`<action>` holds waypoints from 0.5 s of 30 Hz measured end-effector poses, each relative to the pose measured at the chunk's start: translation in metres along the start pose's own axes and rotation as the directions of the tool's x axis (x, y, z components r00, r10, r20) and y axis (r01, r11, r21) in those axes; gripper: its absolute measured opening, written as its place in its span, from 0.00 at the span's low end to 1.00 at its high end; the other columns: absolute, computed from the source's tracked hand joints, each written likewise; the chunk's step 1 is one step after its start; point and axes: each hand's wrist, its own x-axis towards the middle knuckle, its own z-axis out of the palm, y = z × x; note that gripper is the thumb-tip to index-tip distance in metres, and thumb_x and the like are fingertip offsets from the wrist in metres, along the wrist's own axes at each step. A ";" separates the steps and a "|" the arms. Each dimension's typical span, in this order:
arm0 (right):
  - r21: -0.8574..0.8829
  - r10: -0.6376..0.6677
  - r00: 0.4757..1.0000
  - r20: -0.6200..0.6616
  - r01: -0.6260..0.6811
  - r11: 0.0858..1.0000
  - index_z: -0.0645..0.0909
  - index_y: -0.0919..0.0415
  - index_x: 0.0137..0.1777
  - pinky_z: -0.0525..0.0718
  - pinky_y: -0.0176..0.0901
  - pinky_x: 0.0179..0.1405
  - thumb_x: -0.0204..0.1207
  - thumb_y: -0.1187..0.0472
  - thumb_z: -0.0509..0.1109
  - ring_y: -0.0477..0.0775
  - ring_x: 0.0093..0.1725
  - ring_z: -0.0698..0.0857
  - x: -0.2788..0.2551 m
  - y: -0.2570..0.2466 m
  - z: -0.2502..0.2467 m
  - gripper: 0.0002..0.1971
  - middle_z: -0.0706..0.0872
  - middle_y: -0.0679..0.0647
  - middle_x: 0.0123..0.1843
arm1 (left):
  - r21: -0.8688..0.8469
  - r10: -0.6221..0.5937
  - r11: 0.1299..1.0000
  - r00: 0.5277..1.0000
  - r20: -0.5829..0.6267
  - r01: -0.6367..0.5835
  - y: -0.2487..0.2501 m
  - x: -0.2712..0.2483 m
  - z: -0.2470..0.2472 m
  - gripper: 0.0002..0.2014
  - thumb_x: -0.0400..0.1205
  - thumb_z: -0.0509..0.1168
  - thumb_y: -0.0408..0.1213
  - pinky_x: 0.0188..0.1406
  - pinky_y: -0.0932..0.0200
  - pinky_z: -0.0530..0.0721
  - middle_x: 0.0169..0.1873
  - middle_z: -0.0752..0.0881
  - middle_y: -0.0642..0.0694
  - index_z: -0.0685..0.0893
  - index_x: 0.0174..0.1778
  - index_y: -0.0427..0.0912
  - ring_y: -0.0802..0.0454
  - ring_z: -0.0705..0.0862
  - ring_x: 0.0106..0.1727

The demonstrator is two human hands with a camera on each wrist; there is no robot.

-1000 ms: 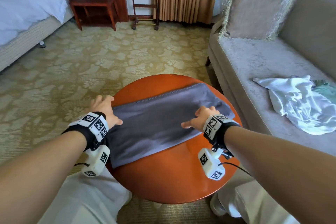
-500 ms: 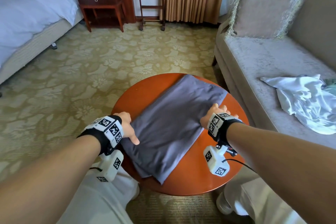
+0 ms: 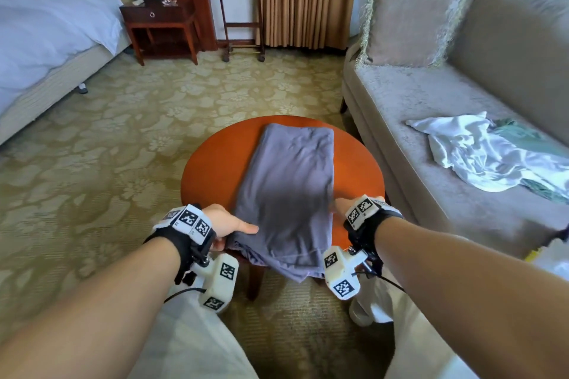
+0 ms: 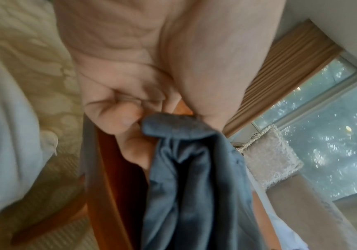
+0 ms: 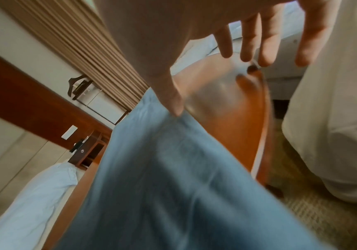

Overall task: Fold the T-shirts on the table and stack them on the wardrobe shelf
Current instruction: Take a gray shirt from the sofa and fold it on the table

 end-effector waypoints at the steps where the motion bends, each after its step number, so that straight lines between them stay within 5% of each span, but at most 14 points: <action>1: 0.107 -0.049 0.997 0.057 0.043 0.993 0.70 0.67 0.77 0.75 0.48 0.65 0.85 0.60 0.58 0.64 0.72 0.75 -0.006 0.004 0.003 0.22 0.73 0.65 0.76 | -0.089 -0.016 0.996 1.000 0.014 0.017 -0.001 -0.005 0.007 0.33 0.57 0.86 0.53 0.28 0.57 0.76 0.29 0.85 0.37 0.87 0.46 0.31 0.44 0.79 0.28; 3: 0.336 -0.060 0.992 0.114 0.019 0.942 0.74 0.70 0.71 0.78 0.45 0.50 0.85 0.62 0.59 0.60 0.58 0.80 -0.025 0.011 0.009 0.18 0.80 0.66 0.65 | -0.216 -0.028 0.976 0.999 0.026 0.033 -0.004 -0.013 0.022 0.31 0.59 0.86 0.46 0.22 0.61 0.71 0.29 0.82 0.38 0.86 0.50 0.28 0.47 0.76 0.28; 5: 0.441 -0.037 0.992 0.119 -0.019 0.897 0.78 0.69 0.51 0.73 0.43 0.36 0.85 0.60 0.61 0.56 0.39 0.78 -0.041 0.020 0.017 0.11 0.81 0.60 0.43 | -0.283 -0.016 0.959 0.999 0.036 0.025 -0.007 -0.020 0.035 0.33 0.59 0.86 0.45 0.22 0.60 0.68 0.33 0.83 0.38 0.86 0.54 0.28 0.48 0.75 0.30; 8: 0.393 -0.003 0.993 0.118 -0.044 0.919 0.72 0.64 0.34 0.70 0.39 0.28 0.84 0.59 0.64 0.50 0.25 0.74 -0.055 0.030 0.026 0.16 0.77 0.54 0.24 | -0.316 0.002 0.949 1.000 -0.002 -0.003 -0.008 -0.033 0.045 0.28 0.64 0.84 0.46 0.24 0.60 0.76 0.39 0.86 0.41 0.85 0.52 0.33 0.49 0.80 0.34; 11: 0.324 -0.072 0.989 0.132 0.025 0.946 0.73 0.69 0.35 0.72 0.32 0.17 0.85 0.63 0.63 0.49 0.18 0.77 -0.073 0.032 0.022 0.16 0.76 0.51 0.18 | -0.342 0.019 0.939 1.000 -0.016 -0.024 -0.009 -0.043 0.045 0.29 0.65 0.84 0.44 0.32 0.56 0.86 0.52 0.88 0.41 0.83 0.57 0.37 0.45 0.87 0.52; 12: 0.240 -0.104 0.986 0.134 0.070 0.968 0.77 0.72 0.40 0.70 0.28 0.14 0.85 0.63 0.63 0.48 0.20 0.78 -0.074 0.034 0.022 0.14 0.76 0.47 0.18 | -0.363 0.028 0.931 0.999 -0.016 -0.032 -0.009 -0.045 0.042 0.28 0.65 0.84 0.42 0.33 0.54 0.88 0.54 0.88 0.39 0.83 0.58 0.37 0.42 0.87 0.54; 15: 0.057 -0.251 0.965 0.078 0.247 0.967 0.84 0.60 0.53 0.68 0.27 0.20 0.81 0.63 0.64 0.46 0.27 0.78 -0.075 0.041 0.011 0.08 0.76 0.45 0.27 | -0.463 0.056 0.885 0.998 -0.018 -0.057 -0.006 -0.057 0.032 0.23 0.66 0.83 0.34 0.41 0.48 0.91 0.53 0.89 0.34 0.85 0.54 0.33 0.38 0.89 0.51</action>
